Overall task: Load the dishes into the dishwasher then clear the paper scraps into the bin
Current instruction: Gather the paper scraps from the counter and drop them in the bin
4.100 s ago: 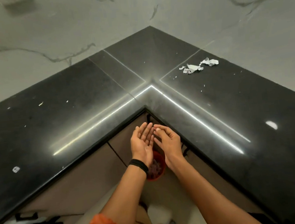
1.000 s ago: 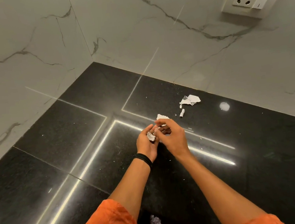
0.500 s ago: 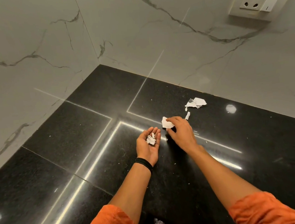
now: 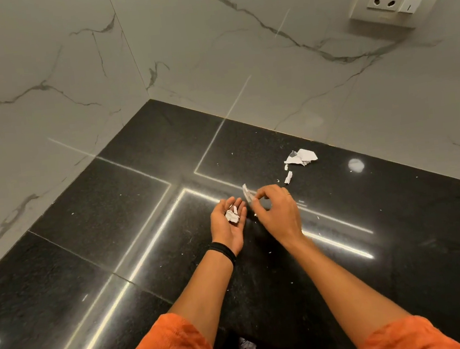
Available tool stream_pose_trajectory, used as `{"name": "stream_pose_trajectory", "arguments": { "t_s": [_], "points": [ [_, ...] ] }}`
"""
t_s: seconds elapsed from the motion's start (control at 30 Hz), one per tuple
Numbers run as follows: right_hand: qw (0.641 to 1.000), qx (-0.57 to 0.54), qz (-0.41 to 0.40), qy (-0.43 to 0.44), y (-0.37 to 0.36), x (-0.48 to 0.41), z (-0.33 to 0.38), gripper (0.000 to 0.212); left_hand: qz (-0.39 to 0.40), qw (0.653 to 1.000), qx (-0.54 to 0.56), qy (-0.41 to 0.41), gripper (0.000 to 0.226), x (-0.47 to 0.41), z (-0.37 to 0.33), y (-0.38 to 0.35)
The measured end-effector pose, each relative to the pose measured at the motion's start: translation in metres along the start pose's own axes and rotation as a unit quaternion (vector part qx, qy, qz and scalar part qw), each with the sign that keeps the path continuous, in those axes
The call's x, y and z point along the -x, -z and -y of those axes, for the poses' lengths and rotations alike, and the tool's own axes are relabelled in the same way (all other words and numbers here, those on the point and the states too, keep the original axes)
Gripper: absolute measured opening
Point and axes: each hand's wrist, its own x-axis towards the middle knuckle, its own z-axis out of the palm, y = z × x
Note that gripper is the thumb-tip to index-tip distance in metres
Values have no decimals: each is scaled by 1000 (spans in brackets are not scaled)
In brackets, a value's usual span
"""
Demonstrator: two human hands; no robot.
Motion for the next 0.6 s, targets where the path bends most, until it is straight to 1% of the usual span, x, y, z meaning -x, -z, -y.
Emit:
{"name": "stream_pose_trajectory", "arguments": {
  "t_s": [0.07,0.17,0.27,0.33,0.43,0.5,0.6],
  "points": [
    [999,-14,10,33,0,10,11,8,7,1000,-14,4,31,1,1,-4],
    [996,-14,48,77,0,22,18,12,15,999,-11,28,37,1,4,-13],
    [989,-49,102,91,2,26,14,16,19,999,-16,40,41,-2,8,-18],
    [987,-87,118,65,6,23,9,17,25,998,0,53,39,-3,11,-20],
    [991,-107,76,13,16,6,-4,12,22,998,14,51,34,-6,14,-22],
    [995,-91,45,-13,22,-14,-18,11,24,998,25,49,35,-10,14,-22],
    [997,-16,49,-56,28,-43,-39,21,18,998,22,49,37,-14,14,-22]
  ]
}}
